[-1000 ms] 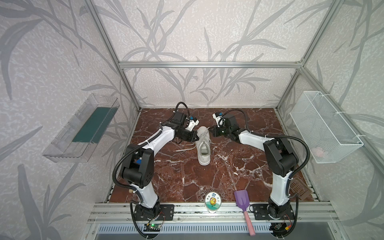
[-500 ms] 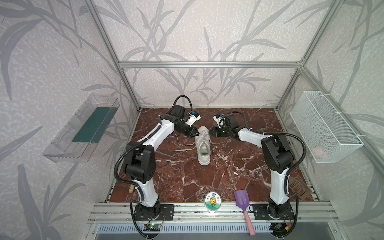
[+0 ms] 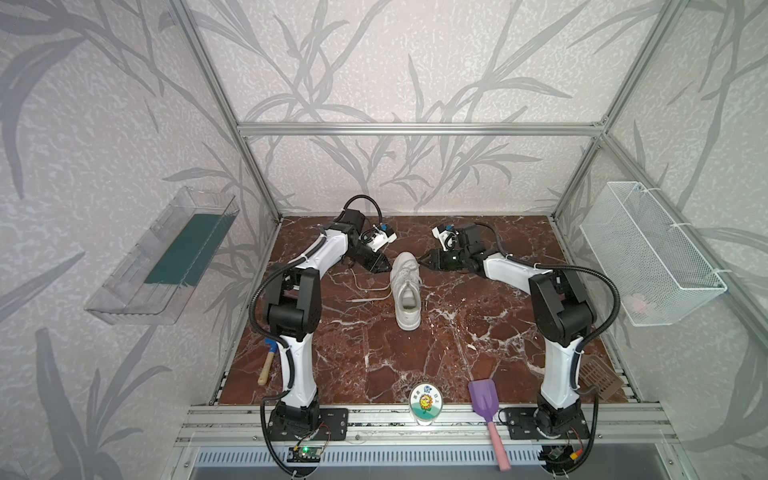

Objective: Tie the shoes

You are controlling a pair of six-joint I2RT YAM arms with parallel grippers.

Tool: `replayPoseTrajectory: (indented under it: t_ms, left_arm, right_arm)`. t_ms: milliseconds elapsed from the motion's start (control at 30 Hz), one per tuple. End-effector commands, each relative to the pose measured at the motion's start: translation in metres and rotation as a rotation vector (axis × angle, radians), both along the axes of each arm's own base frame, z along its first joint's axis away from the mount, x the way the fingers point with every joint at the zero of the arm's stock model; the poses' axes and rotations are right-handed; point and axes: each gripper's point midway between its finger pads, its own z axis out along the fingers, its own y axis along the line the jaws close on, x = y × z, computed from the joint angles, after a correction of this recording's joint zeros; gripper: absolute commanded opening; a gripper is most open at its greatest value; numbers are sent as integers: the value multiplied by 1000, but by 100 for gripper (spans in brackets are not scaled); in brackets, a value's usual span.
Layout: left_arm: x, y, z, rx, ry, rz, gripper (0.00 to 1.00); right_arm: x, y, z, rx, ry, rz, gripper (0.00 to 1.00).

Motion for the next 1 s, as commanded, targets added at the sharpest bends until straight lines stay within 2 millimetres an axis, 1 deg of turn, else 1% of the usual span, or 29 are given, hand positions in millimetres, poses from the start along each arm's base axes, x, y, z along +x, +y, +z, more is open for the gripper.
replayPoseTrajectory:
  t_ms: [0,133,267,333,433,800,967]
  left_arm:
    - [-8,-7,3,-38,95,42,32]
    - [-9,-12,-3,-61,142,107,31]
    - [-13,-21,-6,-84,155,106,31]
    - [-16,-25,-11,-82,163,103,31]
    - [-17,-27,-16,-86,174,107,29]
    - [-13,-29,-25,-73,167,132,24]
    - [-13,-25,-17,-62,120,136,24]
  right_arm:
    - [-8,0,27,27,-30,26,43]
    - [-9,0,28,33,-26,28,43]
    - [-7,1,29,37,-28,29,42]
    - [-7,2,28,36,-26,31,42]
    - [-7,2,28,36,-22,36,42]
    - [-9,-1,26,34,-19,35,41]
    - [-10,-3,26,33,-17,33,41]
